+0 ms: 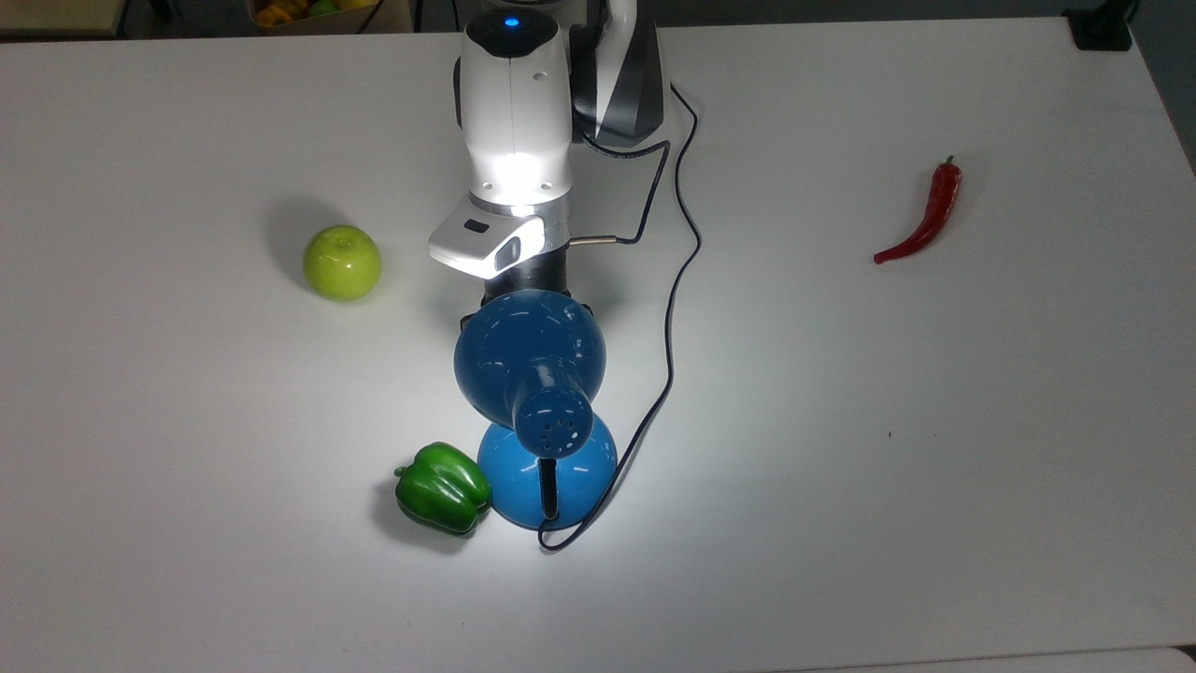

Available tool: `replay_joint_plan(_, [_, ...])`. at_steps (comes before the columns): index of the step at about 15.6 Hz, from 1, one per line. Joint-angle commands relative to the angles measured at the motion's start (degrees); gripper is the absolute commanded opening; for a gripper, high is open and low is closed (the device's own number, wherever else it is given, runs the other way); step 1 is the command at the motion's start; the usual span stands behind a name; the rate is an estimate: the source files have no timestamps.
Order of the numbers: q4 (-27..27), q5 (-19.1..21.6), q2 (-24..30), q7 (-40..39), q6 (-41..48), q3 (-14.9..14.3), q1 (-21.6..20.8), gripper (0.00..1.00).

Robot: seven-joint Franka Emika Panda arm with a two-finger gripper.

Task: Turn off lamp
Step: 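Lower the gripper down onto the switch on the lamp base, then press the lamp base switch down with the gripper fingertips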

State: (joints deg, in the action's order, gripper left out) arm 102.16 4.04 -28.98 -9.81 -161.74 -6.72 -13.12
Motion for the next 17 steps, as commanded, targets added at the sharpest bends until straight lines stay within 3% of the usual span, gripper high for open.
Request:
replay_joint_plan(1, [-0.9,1.2,-1.6,0.5,-1.6,0.0,-0.6,0.00])
replay_joint_plan(17, [-1.8,0.4,-3.8,0.4,-2.6,0.2,-0.6,0.00])
